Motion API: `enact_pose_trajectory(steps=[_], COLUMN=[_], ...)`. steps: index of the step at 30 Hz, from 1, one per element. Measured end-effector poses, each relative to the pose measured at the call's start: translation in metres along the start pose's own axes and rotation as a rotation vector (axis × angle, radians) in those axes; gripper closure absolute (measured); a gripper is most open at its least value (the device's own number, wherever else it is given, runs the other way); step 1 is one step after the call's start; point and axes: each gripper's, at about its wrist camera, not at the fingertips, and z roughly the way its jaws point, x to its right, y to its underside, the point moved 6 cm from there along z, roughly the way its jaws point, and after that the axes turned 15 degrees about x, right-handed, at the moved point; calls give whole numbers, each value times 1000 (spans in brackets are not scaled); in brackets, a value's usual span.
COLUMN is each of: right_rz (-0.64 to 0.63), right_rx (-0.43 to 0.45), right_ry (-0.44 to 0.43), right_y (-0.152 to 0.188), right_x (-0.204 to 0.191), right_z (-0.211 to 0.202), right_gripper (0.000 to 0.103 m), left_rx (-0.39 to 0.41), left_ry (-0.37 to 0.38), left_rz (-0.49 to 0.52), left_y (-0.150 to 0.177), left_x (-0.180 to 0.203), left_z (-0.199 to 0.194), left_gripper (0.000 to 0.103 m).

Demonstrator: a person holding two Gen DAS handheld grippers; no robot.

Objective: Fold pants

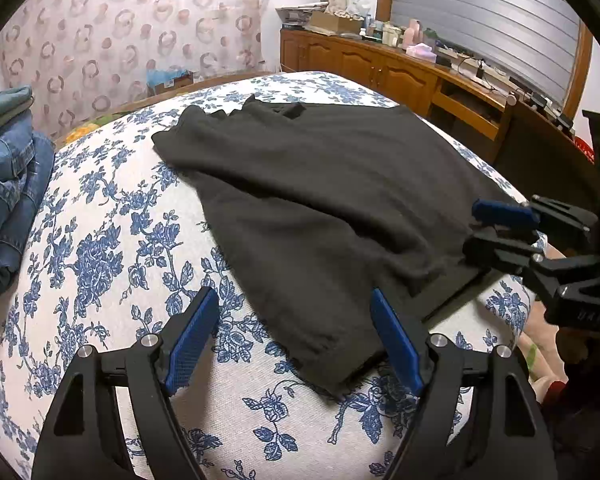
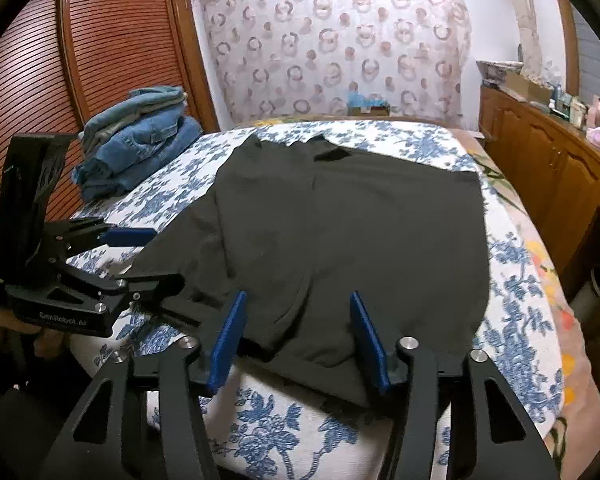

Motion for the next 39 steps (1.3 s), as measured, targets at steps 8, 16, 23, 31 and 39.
enact_pose_trajectory(steps=[8,16,23,31,39], right_rz=[14,13,-2,-27,-20], right_rx=[-29,5,125,170,136], right_ry=[-46,-47,5,63,104], right_y=[1,-5,-33,-36,-16], right_x=[3,6,23,38,47], right_z=[-2,-7,-38,-70,-84], right_gripper=[71,96,97,97,97], left_rx=[2,59,92,100,67], left_ry=[-1,-22,-22,4,19], left_rz=[-4,-11,-7,27,52], left_y=[1,-12,-29,-46,-45], left_x=[1,-2,-1,9,21], left_z=[-1,-11,-12,-1,14], left_gripper=[24,24,24,24,24])
